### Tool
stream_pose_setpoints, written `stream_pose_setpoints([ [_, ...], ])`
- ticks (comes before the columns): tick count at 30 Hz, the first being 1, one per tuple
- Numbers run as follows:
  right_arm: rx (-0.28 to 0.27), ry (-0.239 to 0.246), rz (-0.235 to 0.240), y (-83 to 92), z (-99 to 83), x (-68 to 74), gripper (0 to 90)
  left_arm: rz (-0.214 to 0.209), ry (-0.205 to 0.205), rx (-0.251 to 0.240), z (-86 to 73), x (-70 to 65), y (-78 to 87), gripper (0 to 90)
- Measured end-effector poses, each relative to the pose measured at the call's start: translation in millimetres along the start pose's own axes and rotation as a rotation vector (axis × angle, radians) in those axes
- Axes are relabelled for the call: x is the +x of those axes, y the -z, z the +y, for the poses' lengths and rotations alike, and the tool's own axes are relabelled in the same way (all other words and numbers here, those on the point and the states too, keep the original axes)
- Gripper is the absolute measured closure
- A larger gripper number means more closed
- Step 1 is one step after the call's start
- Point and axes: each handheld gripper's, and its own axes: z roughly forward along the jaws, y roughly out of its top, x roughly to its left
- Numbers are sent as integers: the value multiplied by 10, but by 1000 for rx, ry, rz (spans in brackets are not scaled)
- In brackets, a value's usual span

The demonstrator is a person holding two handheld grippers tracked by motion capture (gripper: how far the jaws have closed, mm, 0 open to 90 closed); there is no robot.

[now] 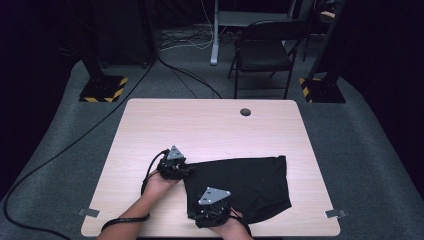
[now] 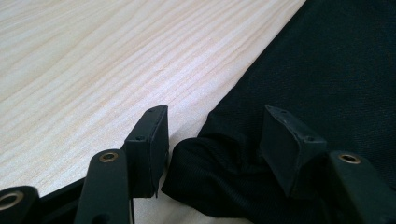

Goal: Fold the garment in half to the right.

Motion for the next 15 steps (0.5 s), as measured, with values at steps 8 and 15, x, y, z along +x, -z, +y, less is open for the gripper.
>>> stream_pose_setpoints([
  [8, 21, 13, -21, -78, -55, 58, 319, 1, 1, -1, -2, -2, 0, 418],
  [15, 20, 26, -25, -130, -58, 104, 306, 1, 1, -2, -2, -1, 0, 418],
])
